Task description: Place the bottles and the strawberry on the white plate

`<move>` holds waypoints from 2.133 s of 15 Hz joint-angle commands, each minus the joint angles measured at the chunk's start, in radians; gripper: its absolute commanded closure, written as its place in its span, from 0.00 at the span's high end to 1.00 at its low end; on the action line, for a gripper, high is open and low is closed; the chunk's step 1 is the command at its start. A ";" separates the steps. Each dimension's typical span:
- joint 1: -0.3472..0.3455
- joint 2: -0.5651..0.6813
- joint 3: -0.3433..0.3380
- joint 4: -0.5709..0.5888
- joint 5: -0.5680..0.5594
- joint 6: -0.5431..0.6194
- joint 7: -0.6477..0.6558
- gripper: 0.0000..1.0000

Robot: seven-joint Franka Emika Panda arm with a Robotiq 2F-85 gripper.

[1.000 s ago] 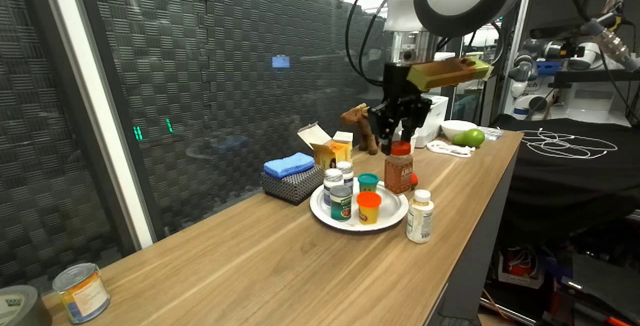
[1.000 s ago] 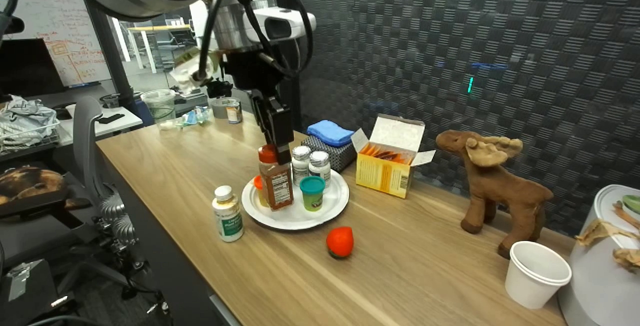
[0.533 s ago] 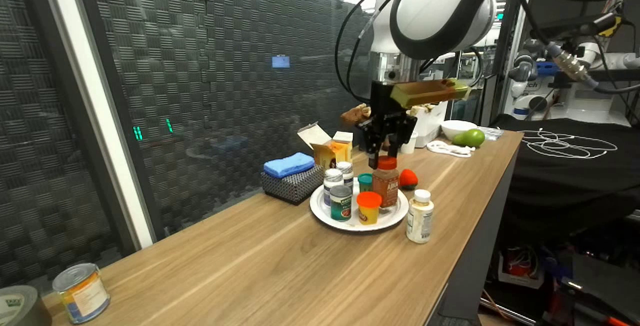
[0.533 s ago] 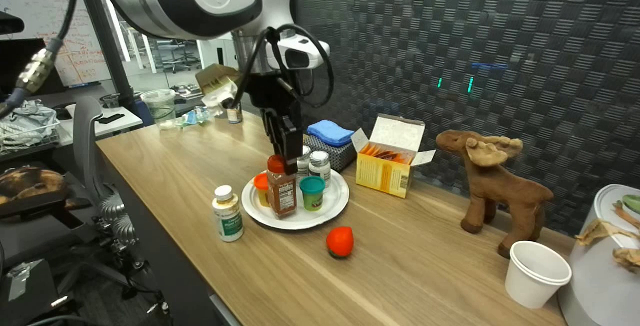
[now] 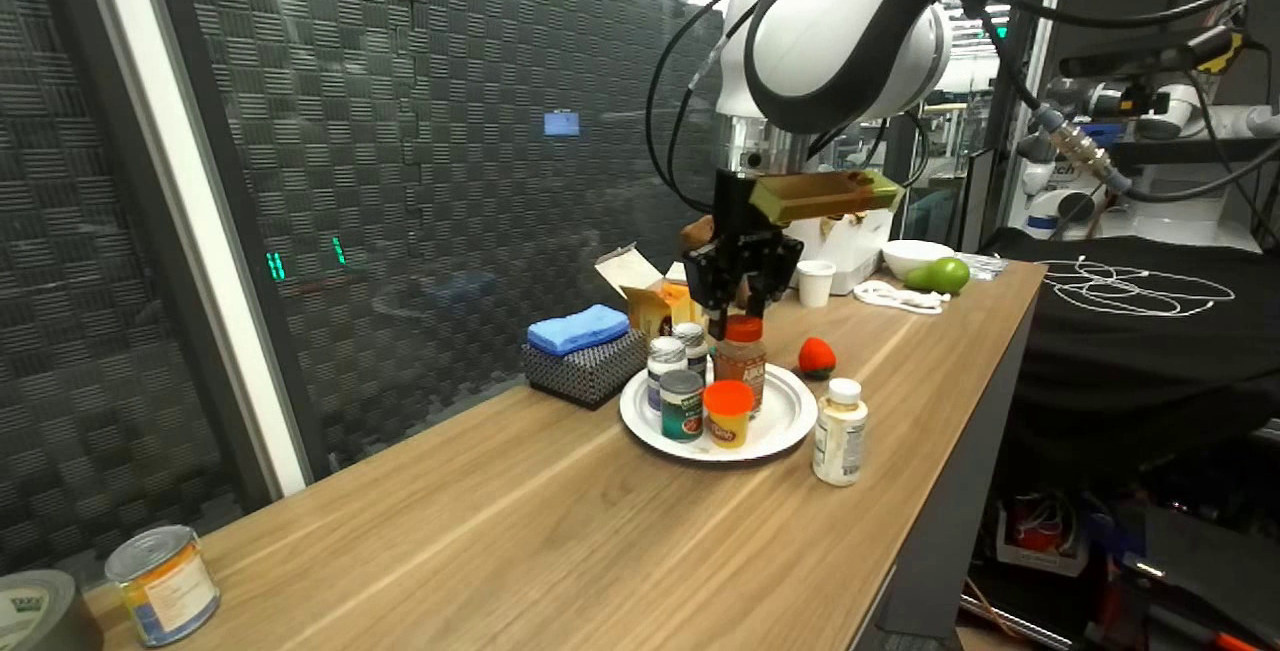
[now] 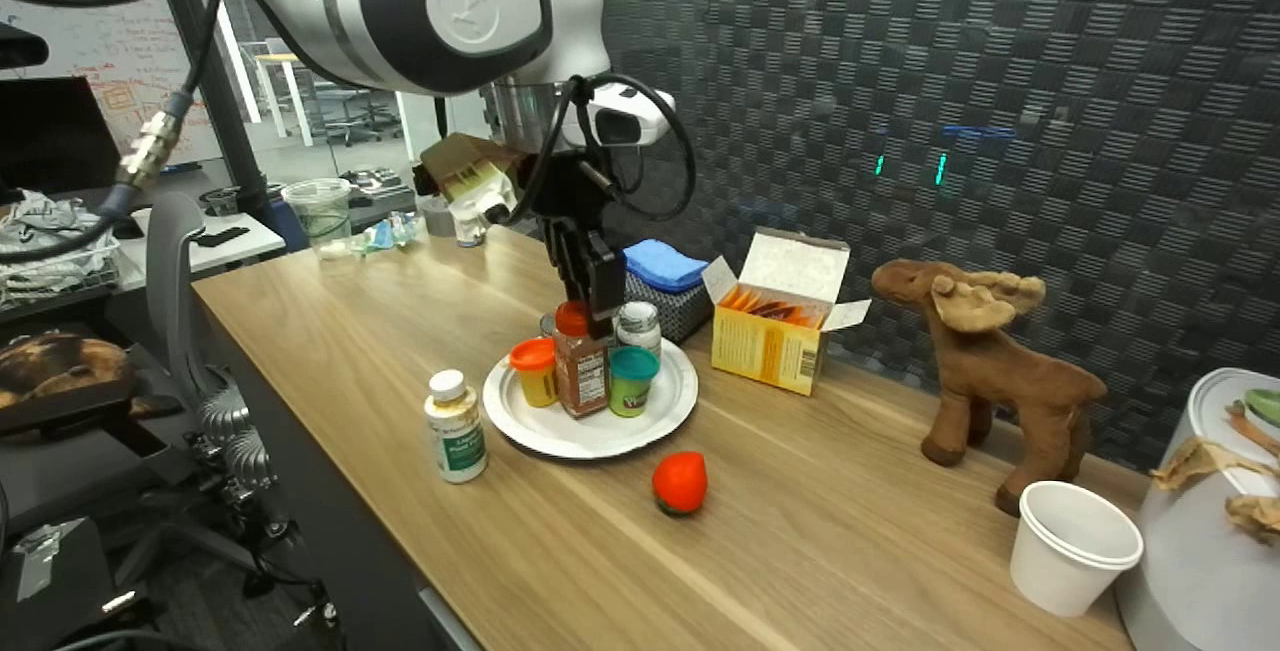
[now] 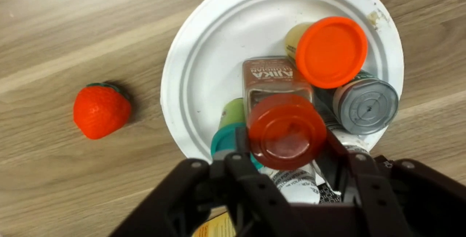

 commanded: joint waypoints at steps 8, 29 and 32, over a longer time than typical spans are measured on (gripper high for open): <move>0.041 0.080 -0.012 0.127 0.023 -0.017 -0.056 0.23; -0.015 -0.054 -0.144 -0.018 -0.055 -0.033 0.089 1.00; -0.039 -0.003 -0.176 -0.012 -0.064 -0.027 0.088 1.00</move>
